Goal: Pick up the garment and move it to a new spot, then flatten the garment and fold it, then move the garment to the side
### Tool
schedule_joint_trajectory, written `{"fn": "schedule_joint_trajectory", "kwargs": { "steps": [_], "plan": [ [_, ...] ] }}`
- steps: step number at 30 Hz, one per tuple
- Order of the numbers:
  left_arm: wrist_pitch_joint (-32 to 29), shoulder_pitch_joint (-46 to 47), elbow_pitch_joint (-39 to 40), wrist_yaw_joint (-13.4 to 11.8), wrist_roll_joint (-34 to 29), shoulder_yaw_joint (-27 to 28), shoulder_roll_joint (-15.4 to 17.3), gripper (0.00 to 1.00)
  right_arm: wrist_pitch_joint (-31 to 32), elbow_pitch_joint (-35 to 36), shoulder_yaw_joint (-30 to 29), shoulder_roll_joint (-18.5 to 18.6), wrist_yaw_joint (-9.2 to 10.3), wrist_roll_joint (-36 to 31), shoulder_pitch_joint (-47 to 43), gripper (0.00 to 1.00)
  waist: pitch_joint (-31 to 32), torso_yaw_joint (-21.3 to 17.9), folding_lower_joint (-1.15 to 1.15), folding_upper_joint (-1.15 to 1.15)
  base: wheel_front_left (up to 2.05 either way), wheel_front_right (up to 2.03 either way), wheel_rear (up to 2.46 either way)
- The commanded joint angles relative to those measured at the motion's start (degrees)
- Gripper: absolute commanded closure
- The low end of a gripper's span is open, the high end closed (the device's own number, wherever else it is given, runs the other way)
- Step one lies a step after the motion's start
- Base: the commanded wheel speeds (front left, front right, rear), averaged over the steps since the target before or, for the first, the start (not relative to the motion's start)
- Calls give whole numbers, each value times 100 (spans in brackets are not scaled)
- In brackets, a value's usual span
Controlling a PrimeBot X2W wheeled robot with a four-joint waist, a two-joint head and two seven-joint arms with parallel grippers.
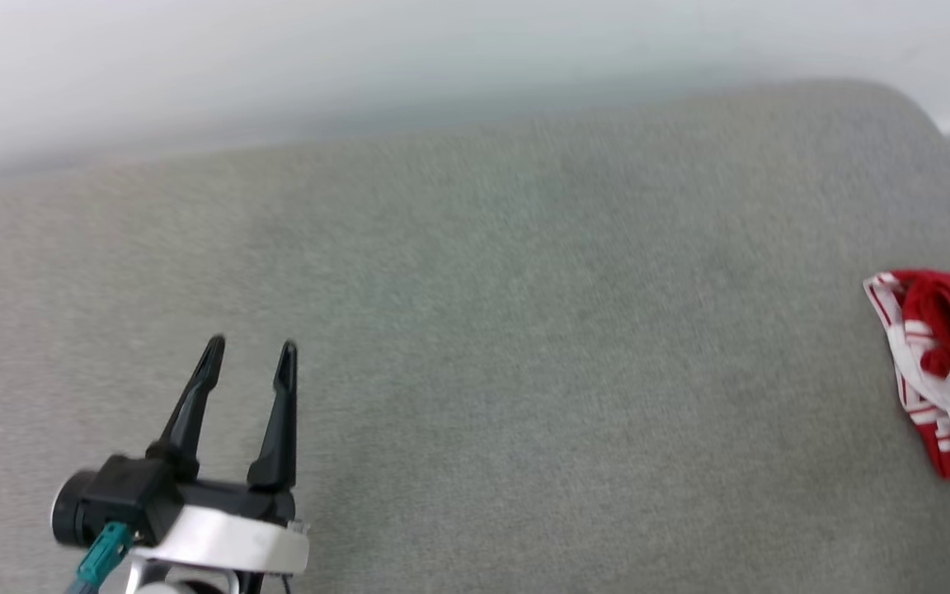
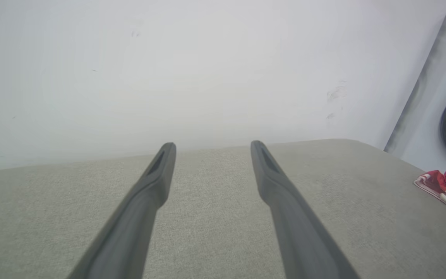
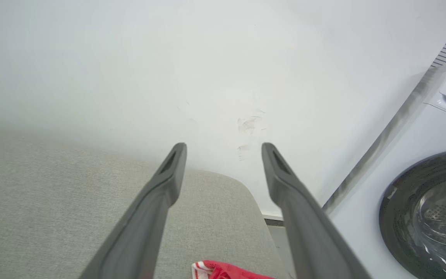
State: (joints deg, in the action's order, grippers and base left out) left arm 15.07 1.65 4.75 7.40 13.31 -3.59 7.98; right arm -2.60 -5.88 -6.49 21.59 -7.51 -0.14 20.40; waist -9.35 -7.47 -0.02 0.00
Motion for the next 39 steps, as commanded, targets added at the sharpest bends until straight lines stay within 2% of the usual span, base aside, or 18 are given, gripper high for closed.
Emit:
{"fn": "schedule_joint_trajectory", "kwargs": {
  "steps": [1,6,12,23,39],
  "plan": [
    [12,-145,-17,9,-26,48,-35,0,-69,117,-64,-179,4,45,-239,0,435,269,2,0,0,0,0],
    [12,-439,-98,9,-25,185,-102,0,-345,577,51,-803,4,268,-1011,0,702,424,2,0,0,0,0],
    [12,-673,-248,10,10,258,-200,0,-600,708,310,-1210,4,751,-1659,0,887,534,2,0,0,0,0],
    [12,-818,-643,9,-88,350,-328,0,-1096,34,546,-1461,3,1027,-2022,0,1033,598,2,0,0,0,0],
    [12,-838,-635,9,-62,486,-407,0,-1252,-472,674,-1433,3,1079,-1815,0,1028,558,2,0,0,0,0]
  ]
}}
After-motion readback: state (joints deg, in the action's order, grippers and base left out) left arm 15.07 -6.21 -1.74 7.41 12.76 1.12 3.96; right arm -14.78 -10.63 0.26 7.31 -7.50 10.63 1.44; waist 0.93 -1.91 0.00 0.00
